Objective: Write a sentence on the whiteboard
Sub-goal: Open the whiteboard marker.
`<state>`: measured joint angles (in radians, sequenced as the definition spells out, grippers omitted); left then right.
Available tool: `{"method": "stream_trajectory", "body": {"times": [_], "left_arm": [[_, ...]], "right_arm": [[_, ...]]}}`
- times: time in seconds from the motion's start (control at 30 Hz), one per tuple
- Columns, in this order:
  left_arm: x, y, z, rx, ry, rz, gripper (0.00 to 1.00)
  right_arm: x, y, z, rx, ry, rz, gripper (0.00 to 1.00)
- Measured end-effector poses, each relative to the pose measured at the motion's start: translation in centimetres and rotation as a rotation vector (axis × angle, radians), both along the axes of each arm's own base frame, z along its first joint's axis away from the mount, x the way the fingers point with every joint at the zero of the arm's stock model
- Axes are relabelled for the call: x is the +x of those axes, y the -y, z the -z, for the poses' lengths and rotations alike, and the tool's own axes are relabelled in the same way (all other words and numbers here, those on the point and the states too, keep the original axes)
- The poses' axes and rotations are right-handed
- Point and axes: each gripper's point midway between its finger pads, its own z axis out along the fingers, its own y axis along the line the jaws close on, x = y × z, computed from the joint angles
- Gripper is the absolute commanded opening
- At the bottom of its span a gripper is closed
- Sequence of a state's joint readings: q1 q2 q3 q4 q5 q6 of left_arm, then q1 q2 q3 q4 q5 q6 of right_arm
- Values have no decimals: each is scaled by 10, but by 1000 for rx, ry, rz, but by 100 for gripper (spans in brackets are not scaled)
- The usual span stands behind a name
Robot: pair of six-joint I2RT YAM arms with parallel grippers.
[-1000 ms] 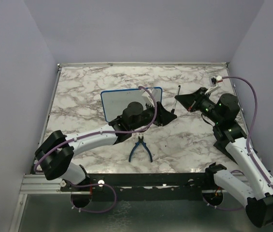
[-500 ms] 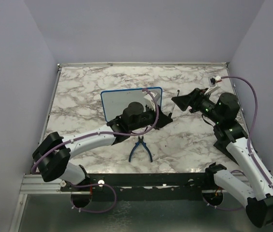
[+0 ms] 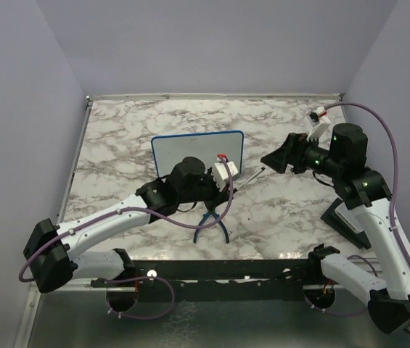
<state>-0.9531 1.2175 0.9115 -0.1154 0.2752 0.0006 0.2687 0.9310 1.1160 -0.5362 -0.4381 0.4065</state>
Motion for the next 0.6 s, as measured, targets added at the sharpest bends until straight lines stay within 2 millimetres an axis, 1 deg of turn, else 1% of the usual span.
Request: {"method": "stream_trajectory", "body": {"times": [0.1, 0.2, 0.27, 0.4, 0.5, 0.6], "left_arm": [[-3, -11, 8, 59, 54, 35, 0], [-5, -18, 19, 106, 71, 57, 0], [-7, -22, 25, 134, 76, 70, 0], [-10, -22, 28, 144, 80, 94, 0], [-15, -21, 28, 136, 71, 119, 0], [-20, -20, 30, 131, 60, 142, 0]], "right_arm": [[-24, -10, 18, -14, -111, -124, 80], [-46, -18, 28, -5, -187, -232, 76], [-57, -21, 31, 5, -220, -281, 73], [-69, -26, 39, 30, -262, -342, 66], [-75, -29, 55, 45, -313, -368, 66], [-76, -29, 68, 43, -359, -371, 66]]}}
